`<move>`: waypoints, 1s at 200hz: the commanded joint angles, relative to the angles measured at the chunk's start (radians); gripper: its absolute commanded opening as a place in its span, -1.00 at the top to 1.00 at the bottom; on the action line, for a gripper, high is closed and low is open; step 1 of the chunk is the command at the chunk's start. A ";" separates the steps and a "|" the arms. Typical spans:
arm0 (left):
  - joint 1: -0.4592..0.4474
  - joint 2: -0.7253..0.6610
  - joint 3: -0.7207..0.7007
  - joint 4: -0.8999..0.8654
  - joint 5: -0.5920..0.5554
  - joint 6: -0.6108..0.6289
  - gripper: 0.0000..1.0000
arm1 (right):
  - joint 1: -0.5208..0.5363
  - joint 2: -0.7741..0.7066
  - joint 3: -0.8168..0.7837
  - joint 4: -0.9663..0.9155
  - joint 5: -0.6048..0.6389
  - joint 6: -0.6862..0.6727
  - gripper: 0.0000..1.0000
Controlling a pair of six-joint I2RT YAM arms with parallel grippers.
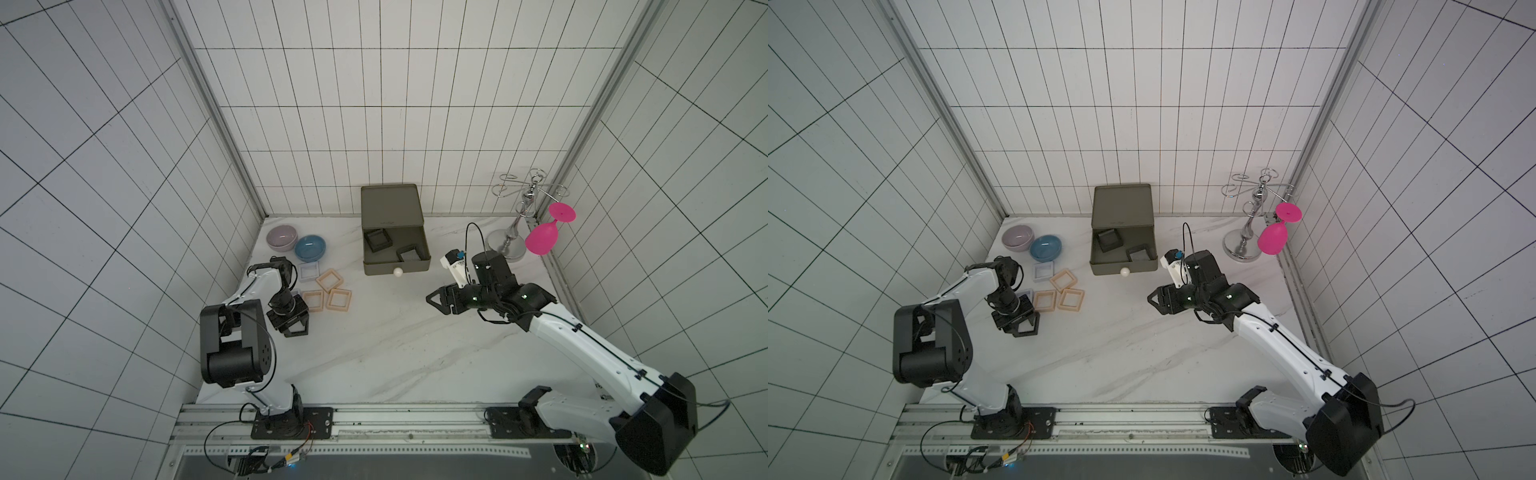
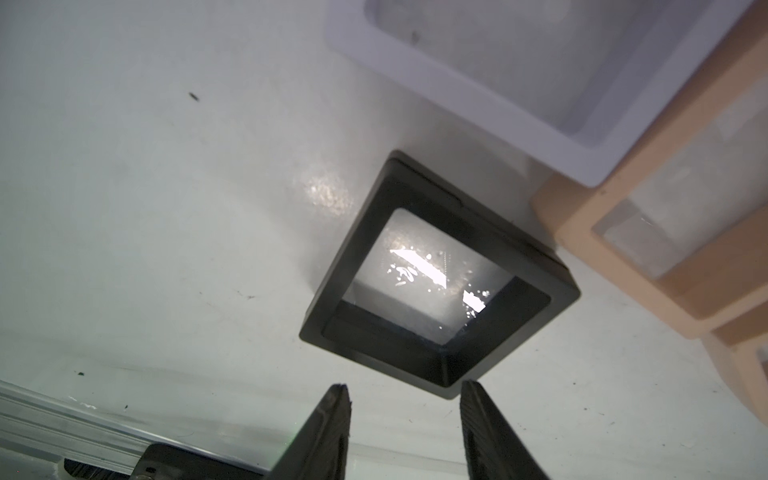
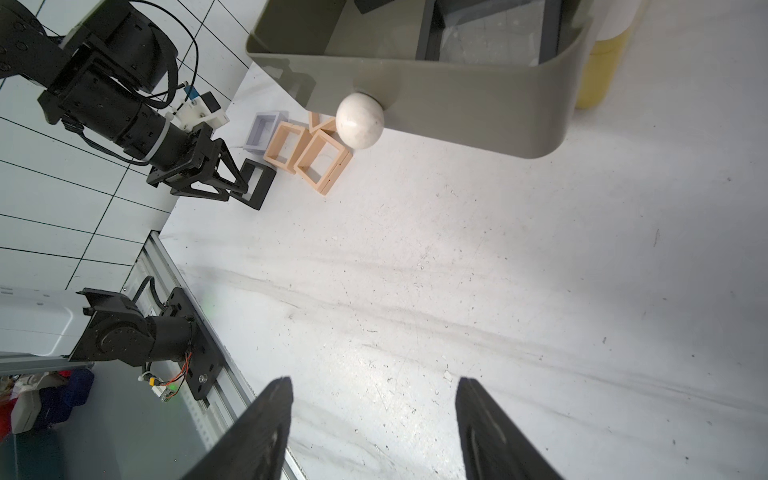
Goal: Place the brooch boxes into the drawer by color
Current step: Pick up the brooch box from the center of the board.
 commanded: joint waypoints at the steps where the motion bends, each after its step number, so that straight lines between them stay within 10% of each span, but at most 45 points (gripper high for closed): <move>1: -0.001 0.015 -0.018 0.029 0.015 0.013 0.01 | -0.009 0.004 -0.038 0.027 -0.014 0.007 -0.32; 200: 0.072 0.027 -0.061 0.115 0.054 0.002 0.59 | -0.009 0.101 0.029 0.019 -0.039 0.019 -0.31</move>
